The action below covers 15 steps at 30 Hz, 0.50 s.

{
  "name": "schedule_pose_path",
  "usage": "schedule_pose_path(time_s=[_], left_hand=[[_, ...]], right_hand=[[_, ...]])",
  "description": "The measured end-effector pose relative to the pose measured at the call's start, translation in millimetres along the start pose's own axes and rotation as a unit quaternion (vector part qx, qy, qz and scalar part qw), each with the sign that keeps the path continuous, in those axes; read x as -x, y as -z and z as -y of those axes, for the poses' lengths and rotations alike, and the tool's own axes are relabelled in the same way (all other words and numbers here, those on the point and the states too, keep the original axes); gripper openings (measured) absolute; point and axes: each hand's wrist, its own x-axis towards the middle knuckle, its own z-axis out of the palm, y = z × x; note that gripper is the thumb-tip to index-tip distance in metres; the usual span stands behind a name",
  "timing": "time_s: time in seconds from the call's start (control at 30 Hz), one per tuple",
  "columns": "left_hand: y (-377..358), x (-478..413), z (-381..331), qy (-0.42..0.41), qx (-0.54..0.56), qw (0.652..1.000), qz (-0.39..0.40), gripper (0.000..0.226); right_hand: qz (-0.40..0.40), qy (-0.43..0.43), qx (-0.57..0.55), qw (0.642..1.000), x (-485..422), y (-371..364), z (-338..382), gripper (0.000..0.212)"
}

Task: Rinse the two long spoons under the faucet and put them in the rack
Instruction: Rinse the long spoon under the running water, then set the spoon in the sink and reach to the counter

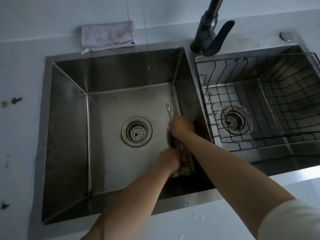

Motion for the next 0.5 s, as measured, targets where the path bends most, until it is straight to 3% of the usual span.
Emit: schedule_pose_path(time_s=[0.1, 0.23, 0.5], left_hand=[[19.0, 17.2, 4.6, -0.026, -0.055, 0.996, -0.060, 0.028], [51.8, 49.3, 30.3, -0.030, -0.098, 0.984, -0.145, 0.052], [115.5, 129.9, 93.4, 0.073, -0.122, 0.943, -0.302, 0.070]], right_hand=[[-0.002, 0.014, -0.036, 0.999, 12.3, 10.0, 12.4, 0.041], [-0.013, 0.062, -0.010, 0.998, 39.2, 27.4, 34.9, 0.066], [-0.079, 0.179, 0.064, 0.979, 78.9, 66.5, 92.1, 0.080]])
